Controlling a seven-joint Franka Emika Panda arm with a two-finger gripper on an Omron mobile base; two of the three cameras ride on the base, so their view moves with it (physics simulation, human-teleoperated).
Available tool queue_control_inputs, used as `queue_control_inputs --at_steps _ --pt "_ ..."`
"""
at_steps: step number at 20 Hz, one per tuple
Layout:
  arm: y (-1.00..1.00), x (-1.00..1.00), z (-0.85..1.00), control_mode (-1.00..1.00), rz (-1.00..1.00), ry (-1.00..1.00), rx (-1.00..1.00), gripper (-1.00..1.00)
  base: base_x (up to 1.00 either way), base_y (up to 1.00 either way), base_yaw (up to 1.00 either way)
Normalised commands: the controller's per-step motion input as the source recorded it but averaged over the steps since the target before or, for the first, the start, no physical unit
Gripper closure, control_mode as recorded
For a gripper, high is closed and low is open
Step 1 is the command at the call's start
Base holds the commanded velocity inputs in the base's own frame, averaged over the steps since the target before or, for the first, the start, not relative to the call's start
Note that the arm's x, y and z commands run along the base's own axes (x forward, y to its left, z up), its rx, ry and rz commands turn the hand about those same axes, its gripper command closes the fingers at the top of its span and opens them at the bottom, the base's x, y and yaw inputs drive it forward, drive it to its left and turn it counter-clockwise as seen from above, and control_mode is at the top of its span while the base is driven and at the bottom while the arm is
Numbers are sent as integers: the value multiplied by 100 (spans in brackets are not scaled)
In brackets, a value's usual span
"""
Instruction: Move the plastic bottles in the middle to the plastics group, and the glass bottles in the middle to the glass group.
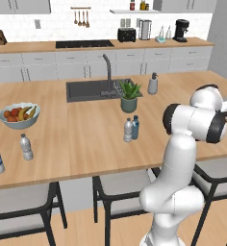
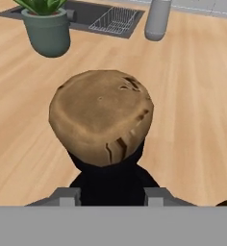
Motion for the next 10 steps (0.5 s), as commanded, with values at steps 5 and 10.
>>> queue_control_inputs --at_steps 5,10 --pt "12 -4 -7 -100 0 -10 0 100 0 0 0" --pt "21 -1 0 -100 0 -10 0 100 0 0 0"
